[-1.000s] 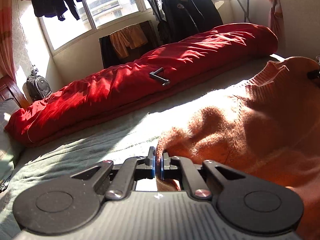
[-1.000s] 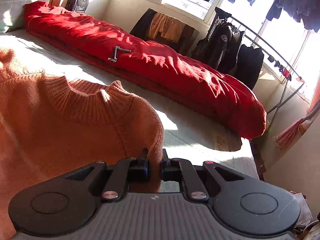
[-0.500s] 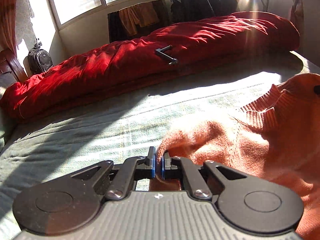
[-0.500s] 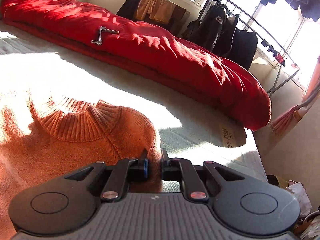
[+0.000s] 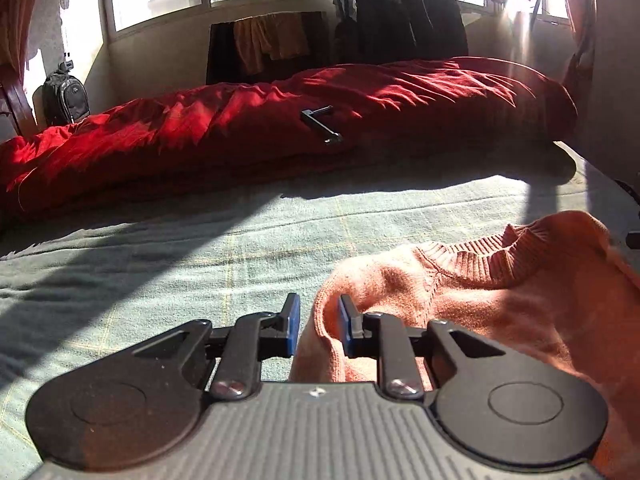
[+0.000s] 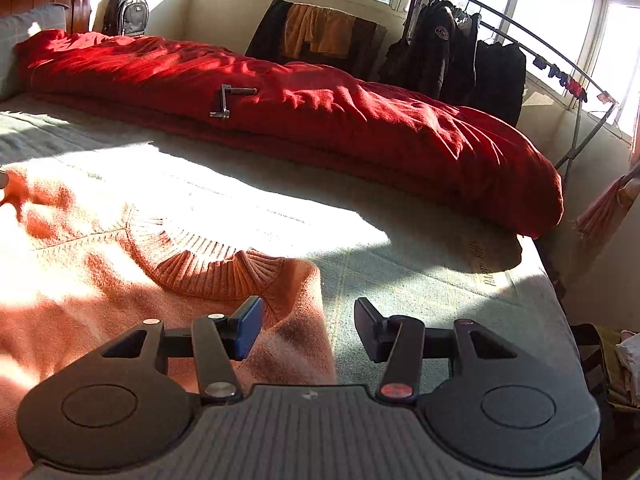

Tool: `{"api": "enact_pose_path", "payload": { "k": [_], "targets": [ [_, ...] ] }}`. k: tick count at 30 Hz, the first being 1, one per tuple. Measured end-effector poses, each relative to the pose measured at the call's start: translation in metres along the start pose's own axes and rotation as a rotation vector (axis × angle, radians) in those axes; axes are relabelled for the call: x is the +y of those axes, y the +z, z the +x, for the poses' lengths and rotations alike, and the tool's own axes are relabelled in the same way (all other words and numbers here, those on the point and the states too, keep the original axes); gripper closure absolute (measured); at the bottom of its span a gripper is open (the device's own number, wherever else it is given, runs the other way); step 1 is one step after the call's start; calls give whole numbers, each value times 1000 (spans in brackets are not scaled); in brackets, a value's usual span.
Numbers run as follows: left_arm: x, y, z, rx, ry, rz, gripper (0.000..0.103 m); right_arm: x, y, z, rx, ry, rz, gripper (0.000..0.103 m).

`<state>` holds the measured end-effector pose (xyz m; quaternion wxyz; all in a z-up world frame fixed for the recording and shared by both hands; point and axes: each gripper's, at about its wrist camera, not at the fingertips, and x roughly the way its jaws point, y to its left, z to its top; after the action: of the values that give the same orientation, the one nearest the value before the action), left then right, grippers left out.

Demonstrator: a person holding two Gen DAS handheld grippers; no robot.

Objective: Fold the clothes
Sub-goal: 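Lower the sweater onto the bed and open both grippers, then grasp the sweater edge with the left gripper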

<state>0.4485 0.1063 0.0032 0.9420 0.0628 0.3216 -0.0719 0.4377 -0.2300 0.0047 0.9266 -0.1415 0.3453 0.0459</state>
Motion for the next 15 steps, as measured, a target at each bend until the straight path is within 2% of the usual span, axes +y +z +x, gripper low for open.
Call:
{"api": "enact_pose_path", "payload": {
  "k": [2, 3, 7, 9, 12, 15],
  "targets": [
    [4, -8, -22, -23, -24, 18, 63, -2, -20, -15, 18, -3, 23, 44],
    [6, -14, -32, -25, -31, 23, 60, -2, -30, -23, 26, -4, 34, 43],
    [14, -56, -70, 15, -53, 13, 59, -6, -70, -53, 62, -10, 80, 35],
    [19, -79, -85, 45, -56, -40, 59, -7, -90, -68, 79, -13, 103, 31],
    [27, -109, -103, 82, -94, -156, 59, -10, -119, -91, 106, -18, 137, 31],
    [29, -131, -113, 101, -124, -228, 58, -7, -148, -103, 152, -35, 191, 31]
  ]
}}
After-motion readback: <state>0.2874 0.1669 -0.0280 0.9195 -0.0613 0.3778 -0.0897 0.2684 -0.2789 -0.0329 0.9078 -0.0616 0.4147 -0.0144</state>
